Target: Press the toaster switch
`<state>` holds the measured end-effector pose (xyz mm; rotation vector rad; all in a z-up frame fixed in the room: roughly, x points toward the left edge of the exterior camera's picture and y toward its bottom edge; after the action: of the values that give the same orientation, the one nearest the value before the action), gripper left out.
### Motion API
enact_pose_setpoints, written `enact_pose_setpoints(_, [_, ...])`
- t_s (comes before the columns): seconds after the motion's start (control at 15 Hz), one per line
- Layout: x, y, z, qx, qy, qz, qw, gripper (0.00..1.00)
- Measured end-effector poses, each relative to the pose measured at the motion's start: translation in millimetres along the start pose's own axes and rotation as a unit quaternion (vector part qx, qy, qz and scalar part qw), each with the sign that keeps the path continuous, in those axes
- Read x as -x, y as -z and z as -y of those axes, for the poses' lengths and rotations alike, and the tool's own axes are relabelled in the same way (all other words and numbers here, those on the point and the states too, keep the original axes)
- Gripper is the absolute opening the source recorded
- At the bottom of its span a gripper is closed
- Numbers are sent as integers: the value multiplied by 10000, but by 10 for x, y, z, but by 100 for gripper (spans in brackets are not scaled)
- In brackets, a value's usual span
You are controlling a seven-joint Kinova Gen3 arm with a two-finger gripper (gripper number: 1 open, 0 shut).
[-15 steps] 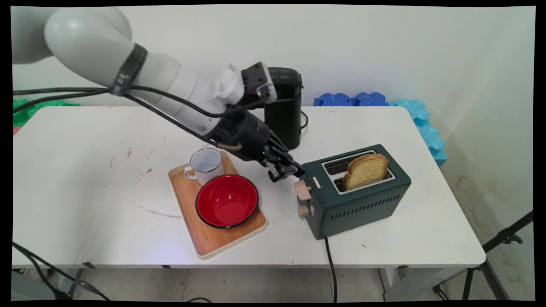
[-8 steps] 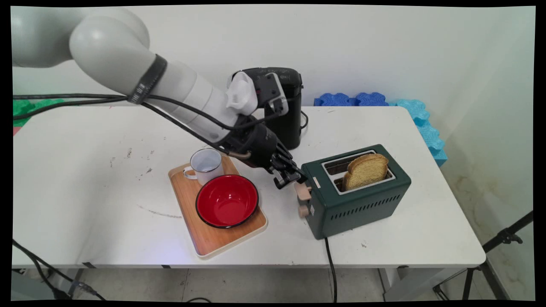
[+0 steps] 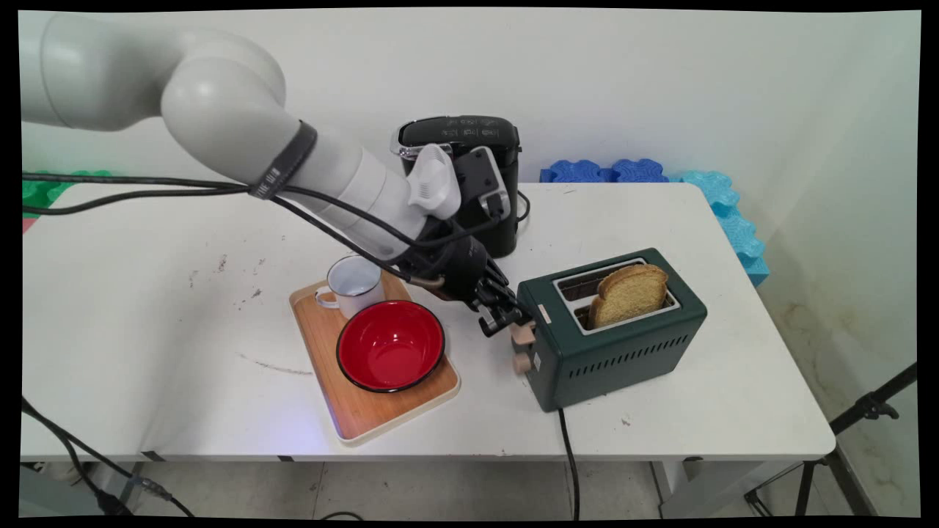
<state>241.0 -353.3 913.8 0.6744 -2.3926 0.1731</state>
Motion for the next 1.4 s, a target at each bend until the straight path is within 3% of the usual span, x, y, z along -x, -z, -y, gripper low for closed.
enact_pose_setpoints(0.67, [69, -233, 17, -103, -68, 89, 9999, 0])
enact_pose_setpoints(1.4, [234, -390, -18, -72, 86, 119, 9999, 0])
